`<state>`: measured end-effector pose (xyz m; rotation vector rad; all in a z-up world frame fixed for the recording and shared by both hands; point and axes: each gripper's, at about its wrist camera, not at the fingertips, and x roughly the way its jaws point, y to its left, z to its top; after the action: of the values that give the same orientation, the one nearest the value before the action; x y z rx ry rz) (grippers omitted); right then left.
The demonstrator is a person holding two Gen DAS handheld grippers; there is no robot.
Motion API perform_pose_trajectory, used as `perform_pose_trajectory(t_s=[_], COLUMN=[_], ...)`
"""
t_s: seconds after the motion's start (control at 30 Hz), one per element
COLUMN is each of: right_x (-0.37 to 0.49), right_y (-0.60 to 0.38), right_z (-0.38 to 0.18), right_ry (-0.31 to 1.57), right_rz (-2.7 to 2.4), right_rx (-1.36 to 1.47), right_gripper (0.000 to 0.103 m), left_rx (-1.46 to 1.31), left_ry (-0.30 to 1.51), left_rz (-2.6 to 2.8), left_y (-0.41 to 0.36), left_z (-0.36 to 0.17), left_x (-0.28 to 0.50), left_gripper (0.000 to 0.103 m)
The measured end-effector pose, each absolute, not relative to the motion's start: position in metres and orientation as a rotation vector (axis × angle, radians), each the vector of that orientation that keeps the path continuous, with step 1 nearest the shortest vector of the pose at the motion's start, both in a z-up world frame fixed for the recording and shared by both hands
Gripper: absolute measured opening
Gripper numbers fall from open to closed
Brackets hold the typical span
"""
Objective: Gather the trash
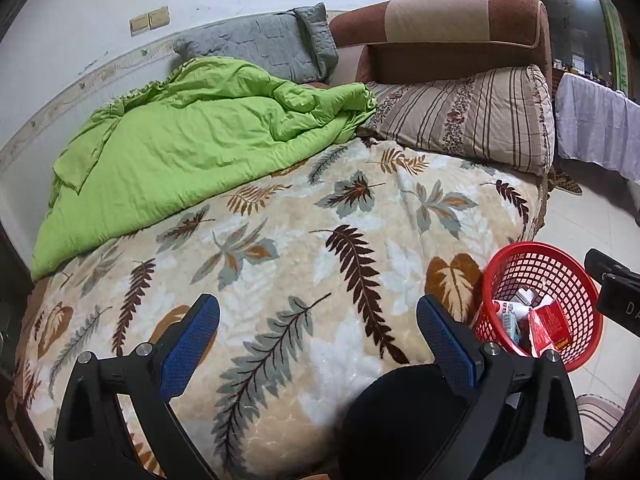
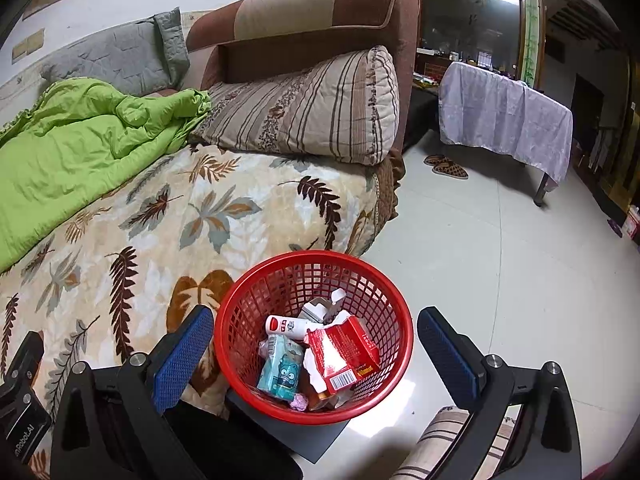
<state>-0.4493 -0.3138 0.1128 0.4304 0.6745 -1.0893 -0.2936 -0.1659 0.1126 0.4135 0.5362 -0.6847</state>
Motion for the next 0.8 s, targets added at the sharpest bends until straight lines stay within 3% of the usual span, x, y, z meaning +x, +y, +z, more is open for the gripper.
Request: perform_pose_trajectory(t_s=[0.8], right_x=[-0.4460], right_y=[-0.3161], right_z=[0.1094], right_ry=[0.684], right_rz=[-1.083], right_rx=[0.437], right_gripper=[0.103], left_rx=[0.451], left_ry=[0.507], left_rz=[-0.669], left_y=[-0.1731], left_z=[0.1087], left_x=[-0.3016], left_gripper=[0.098])
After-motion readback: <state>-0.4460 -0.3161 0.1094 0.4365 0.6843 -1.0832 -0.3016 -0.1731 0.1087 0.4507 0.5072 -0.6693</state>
